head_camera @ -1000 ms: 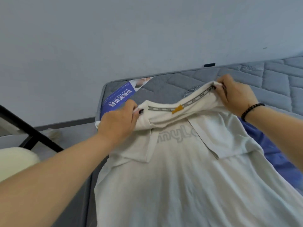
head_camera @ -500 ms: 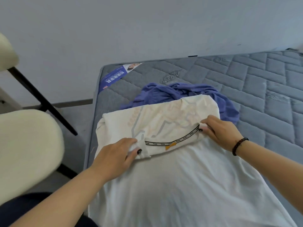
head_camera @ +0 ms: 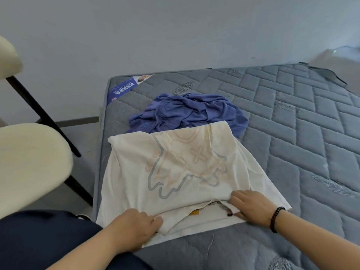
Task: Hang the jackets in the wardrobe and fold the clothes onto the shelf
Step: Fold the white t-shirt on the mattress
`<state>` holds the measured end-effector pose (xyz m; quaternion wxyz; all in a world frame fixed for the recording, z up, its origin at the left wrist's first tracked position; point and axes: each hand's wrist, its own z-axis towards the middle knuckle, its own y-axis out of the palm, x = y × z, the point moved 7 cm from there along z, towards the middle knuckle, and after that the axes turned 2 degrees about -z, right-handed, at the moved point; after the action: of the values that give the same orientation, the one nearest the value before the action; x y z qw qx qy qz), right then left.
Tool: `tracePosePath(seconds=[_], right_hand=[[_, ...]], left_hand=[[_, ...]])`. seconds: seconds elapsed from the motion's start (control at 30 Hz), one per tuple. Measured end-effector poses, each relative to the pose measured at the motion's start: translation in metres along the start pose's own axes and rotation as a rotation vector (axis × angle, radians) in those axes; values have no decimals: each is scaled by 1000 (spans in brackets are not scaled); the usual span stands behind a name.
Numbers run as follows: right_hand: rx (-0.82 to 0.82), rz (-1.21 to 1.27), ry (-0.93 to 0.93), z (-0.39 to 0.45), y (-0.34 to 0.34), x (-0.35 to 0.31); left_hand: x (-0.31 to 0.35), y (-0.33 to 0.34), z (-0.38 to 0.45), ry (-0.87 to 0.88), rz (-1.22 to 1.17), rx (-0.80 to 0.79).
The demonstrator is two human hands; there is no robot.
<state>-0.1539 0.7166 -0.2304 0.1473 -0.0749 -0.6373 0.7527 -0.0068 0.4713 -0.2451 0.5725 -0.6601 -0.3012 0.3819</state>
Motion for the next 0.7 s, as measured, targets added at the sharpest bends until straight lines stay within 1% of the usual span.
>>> tracePosePath(seconds=[0.13, 0.17, 0.23, 0.3, 0.33, 0.4, 0.47, 0.53, 0.57, 0.6, 0.63, 0.7], right_hand=[[19, 55, 40, -11, -8, -18], [6, 56, 55, -13, -9, -23], [-20, 69, 99, -14, -12, -31], [27, 101, 149, -5, -20, -39], [78, 130, 181, 6, -26, -43], [195, 219, 271, 40, -36, -51], [283, 330, 344, 85, -40, -57], [279, 446, 384, 139, -39, -62], [248, 505, 402, 169, -37, -63], [200, 560, 420, 200, -35, -65], [135, 606, 433, 231, -30, -67], [-13, 652, 453, 292, -12, -74]], left_hand=[[8, -7, -11, -4, -12, 70], [7, -8, -13, -30, -41, 76], [-2, -10, -17, -137, -136, 100], [-19, -21, -20, -365, -260, 177], [-33, -28, -23, -515, -369, 230], [-65, -24, -34, -848, -618, 275], [-90, -12, -47, -1097, -763, 341], [-109, 5, -62, -1304, -910, 383], [-115, 13, -68, -1384, -986, 374], [-119, 21, -71, -1425, -1061, 351], [-121, 27, -72, -1432, -1113, 318], [-122, 31, -69, -1388, -1166, 211]])
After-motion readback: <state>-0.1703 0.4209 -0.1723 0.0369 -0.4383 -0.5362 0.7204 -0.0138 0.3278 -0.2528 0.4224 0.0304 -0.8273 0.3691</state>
